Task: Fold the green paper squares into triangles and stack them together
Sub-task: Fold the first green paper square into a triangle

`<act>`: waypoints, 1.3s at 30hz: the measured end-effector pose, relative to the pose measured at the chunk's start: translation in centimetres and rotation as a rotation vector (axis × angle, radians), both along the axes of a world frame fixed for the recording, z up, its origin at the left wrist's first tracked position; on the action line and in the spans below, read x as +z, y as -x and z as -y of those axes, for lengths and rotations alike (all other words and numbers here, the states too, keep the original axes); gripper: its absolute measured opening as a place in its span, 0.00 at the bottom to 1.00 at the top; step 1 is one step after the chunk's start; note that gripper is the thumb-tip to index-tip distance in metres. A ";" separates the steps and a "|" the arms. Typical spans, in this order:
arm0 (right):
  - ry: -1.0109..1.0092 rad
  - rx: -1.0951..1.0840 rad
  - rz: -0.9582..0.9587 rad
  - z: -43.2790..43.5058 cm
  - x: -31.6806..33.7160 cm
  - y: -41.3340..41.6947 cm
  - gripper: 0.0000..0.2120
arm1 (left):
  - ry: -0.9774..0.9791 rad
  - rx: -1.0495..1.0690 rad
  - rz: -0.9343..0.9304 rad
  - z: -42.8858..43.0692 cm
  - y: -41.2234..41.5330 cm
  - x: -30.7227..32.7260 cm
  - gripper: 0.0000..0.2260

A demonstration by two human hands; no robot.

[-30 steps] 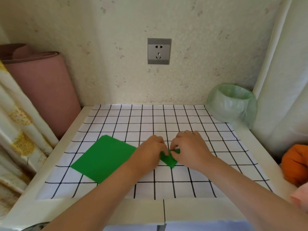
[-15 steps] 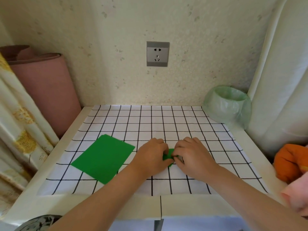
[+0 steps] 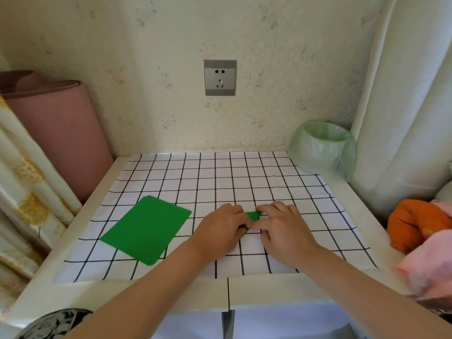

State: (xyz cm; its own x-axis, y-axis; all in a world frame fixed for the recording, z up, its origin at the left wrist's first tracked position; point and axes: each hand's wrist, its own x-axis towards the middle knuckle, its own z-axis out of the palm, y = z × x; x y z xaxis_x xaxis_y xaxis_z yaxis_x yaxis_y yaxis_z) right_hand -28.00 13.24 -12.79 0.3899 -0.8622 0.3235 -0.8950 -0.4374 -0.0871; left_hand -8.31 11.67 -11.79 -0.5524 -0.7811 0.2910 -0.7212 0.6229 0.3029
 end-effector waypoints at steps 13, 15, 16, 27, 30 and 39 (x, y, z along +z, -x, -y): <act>-0.004 -0.227 -0.019 1.2 0.4 1.2 0.15 | 0.028 0.031 0.240 -0.5 1.0 0.4 0.20; 0.037 -0.186 -0.030 0.9 0.2 1.1 0.15 | 0.037 0.042 0.232 -0.5 1.3 0.3 0.21; 0.065 -0.138 -0.029 0.8 0.1 1.1 0.15 | 0.041 0.049 0.226 -0.5 1.5 0.3 0.21; 0.051 0.021 0.008 1.3 0.1 1.2 0.16 | -0.082 0.042 0.096 -1.8 0.7 0.5 0.21; 0.053 0.000 0.016 1.4 0.1 0.9 0.16 | -0.105 0.021 0.036 -2.7 -0.1 0.4 0.20; 0.033 -0.018 0.027 1.7 0.0 0.7 0.14 | -0.119 0.045 -0.016 -4.5 -1.5 0.3 0.14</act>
State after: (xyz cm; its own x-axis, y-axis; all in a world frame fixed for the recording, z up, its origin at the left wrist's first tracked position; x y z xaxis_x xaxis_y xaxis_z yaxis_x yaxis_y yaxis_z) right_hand -28.74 11.50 -12.80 0.3655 -0.8573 0.3625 -0.9001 -0.4248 -0.0972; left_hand -6.86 16.21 -11.52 -0.5120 -0.8345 0.2037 -0.7420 0.5491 0.3847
